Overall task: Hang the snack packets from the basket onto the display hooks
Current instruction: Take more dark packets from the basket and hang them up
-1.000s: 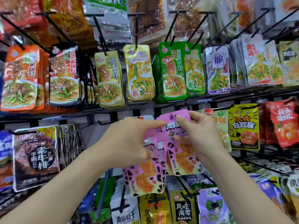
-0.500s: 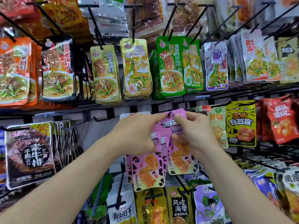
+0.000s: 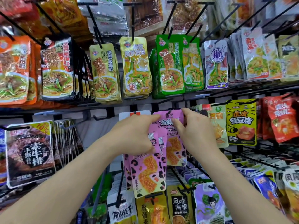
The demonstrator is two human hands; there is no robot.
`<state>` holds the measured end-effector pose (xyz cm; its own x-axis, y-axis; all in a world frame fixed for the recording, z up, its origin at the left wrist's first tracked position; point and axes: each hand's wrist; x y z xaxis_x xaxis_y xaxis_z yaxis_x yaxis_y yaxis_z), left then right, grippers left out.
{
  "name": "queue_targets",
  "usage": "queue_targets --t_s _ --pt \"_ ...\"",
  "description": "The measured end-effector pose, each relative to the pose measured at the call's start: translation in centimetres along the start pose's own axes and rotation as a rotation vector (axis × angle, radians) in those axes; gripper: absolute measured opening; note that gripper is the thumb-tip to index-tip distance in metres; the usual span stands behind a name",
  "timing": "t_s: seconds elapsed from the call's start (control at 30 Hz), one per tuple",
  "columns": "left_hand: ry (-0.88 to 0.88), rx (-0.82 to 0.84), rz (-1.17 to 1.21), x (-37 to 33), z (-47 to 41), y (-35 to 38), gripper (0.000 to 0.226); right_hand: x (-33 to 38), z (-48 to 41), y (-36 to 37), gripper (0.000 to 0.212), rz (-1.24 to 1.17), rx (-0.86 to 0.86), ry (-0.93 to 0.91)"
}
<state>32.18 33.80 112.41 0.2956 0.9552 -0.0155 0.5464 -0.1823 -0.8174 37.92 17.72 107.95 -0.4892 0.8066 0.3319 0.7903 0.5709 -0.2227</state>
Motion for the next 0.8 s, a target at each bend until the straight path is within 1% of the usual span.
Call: queue_targets --t_s 0.13,0.2,0.23,0.33,0.37,0.43,0.57,0.63,0.7,0.8 --pt "-0.036 0.034 0.037 0.3 -0.2 0.2 0.1 -0.3 -0.3 0.1 0.023 0.061 0.054 -0.047" --pt "-0.046 0.037 0.05 0.3 -0.3 0.2 0.101 -0.6 -0.5 0.3 0.022 0.046 0.066 -0.059" --pt "-0.05 0.037 0.053 0.2 -0.3 0.2 0.101 -0.7 -0.7 0.4 0.024 0.019 0.072 -0.055" --pt "-0.057 0.041 0.069 0.3 -0.4 0.3 0.101 -0.9 -1.0 0.6 0.042 -0.061 0.107 -0.035" --pt "-0.055 0.044 0.079 0.4 -0.5 0.4 0.101 -0.9 -1.2 0.6 0.044 -0.091 0.114 -0.025" --pt "-0.053 0.049 0.096 0.7 -0.5 0.6 0.102 -1.0 -1.5 0.9 0.042 -0.146 0.108 0.01" --pt "-0.057 0.061 0.123 0.8 -0.5 0.5 0.102 -1.4 -1.6 1.9 0.025 -0.177 0.034 0.056" --pt "-0.044 0.059 0.145 0.8 -0.2 0.3 0.096 -1.6 -1.5 2.2 0.019 -0.188 0.008 0.07" --pt "-0.024 0.047 0.152 0.8 0.0 0.0 0.081 -1.6 -1.4 2.4 0.016 -0.193 -0.013 0.086" --pt "-0.009 0.019 0.168 1.0 0.7 -0.7 0.064 -1.8 -0.9 1.9 0.016 -0.171 -0.109 0.036"
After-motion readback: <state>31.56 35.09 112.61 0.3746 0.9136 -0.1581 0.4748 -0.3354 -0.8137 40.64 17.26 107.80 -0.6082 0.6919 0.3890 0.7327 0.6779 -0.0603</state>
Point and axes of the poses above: each hand's wrist, its own z-axis away from the middle knuckle, its own y-axis out of the palm, x = y × z, and after that the axes turned 12 degrees about -x, right-handed
